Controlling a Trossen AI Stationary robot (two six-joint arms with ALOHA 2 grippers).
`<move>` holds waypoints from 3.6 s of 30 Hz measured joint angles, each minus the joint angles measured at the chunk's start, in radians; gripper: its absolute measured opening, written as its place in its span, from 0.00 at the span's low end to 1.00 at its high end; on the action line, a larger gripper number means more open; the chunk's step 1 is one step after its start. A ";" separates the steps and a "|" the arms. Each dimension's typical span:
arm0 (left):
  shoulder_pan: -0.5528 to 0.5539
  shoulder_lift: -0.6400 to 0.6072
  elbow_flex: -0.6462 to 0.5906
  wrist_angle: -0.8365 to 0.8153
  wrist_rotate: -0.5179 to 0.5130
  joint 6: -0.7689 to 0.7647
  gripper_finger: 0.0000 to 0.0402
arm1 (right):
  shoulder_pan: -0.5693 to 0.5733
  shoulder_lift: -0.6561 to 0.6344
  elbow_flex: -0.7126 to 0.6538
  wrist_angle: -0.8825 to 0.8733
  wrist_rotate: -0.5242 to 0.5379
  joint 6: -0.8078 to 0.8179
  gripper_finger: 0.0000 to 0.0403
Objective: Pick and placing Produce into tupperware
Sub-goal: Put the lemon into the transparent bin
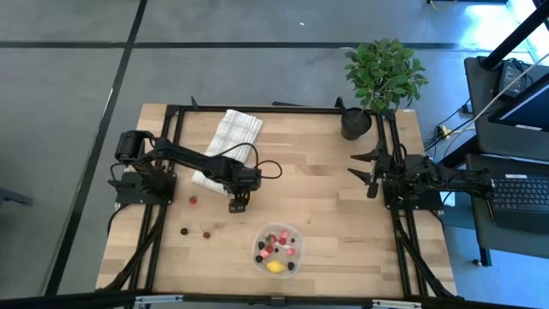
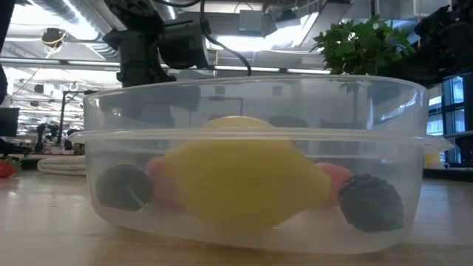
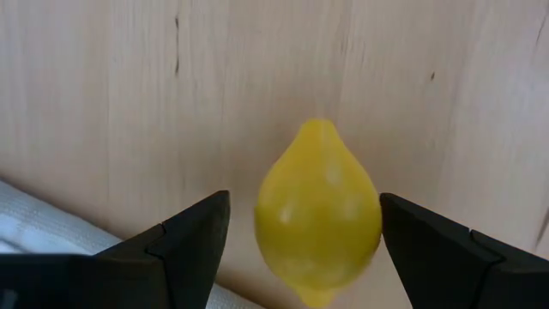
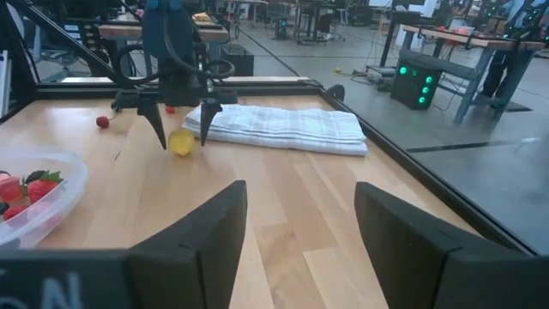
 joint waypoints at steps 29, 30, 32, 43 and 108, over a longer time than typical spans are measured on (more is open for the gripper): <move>0.000 -0.002 0.017 -0.031 -0.003 0.002 0.50 | 0.000 0.000 0.000 -0.041 0.000 0.026 0.54; 0.000 -0.003 0.036 -0.050 -0.003 0.002 0.49 | 0.000 0.000 0.000 -0.039 0.000 0.026 0.54; 0.000 -0.004 0.085 -0.102 0.004 0.013 0.49 | 0.000 0.000 0.000 -0.030 0.000 0.025 0.54; -0.065 -0.005 0.379 -0.191 0.158 0.194 0.50 | 0.000 0.000 0.000 -0.023 0.000 0.022 0.54; -0.307 0.372 0.420 0.391 0.312 0.244 0.50 | 0.000 0.002 0.000 -0.172 -0.001 0.155 0.54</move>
